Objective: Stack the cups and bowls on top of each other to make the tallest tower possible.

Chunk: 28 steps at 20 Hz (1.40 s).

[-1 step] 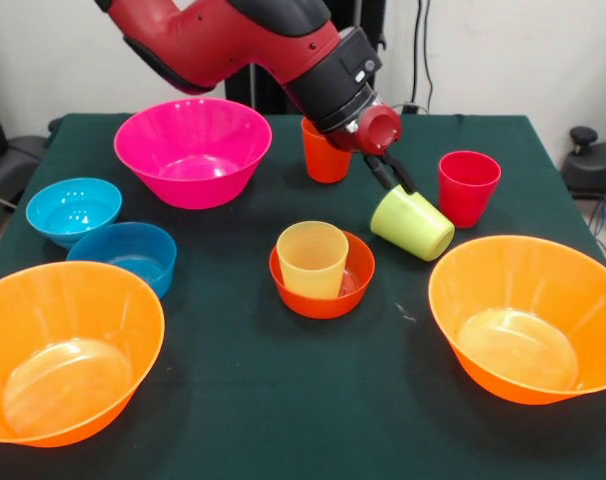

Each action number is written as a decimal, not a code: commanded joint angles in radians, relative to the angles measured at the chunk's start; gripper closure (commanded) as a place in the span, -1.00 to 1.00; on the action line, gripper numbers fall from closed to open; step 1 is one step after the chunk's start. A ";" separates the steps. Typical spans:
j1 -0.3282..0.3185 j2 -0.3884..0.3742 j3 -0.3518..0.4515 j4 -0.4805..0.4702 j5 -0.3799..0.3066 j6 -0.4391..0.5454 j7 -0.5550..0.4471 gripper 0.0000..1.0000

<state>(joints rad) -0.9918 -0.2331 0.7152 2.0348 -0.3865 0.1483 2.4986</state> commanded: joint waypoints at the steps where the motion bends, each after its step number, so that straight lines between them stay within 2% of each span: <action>1: 0.002 0.073 0.021 -0.137 -0.102 0.013 -0.130 -1.00; 5: 0.003 0.053 0.036 -0.123 -0.116 0.003 -0.108 -1.00; 15: 0.006 0.061 0.057 -0.133 -0.141 -0.017 -0.085 -1.00; 23: 0.034 0.004 0.056 -0.146 -0.135 -0.012 -0.074 -1.00; 28: 0.070 -0.044 0.019 -0.162 -0.132 0.024 -0.077 -1.00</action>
<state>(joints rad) -0.9831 -0.2146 0.7513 2.0300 -0.4632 0.1487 2.4986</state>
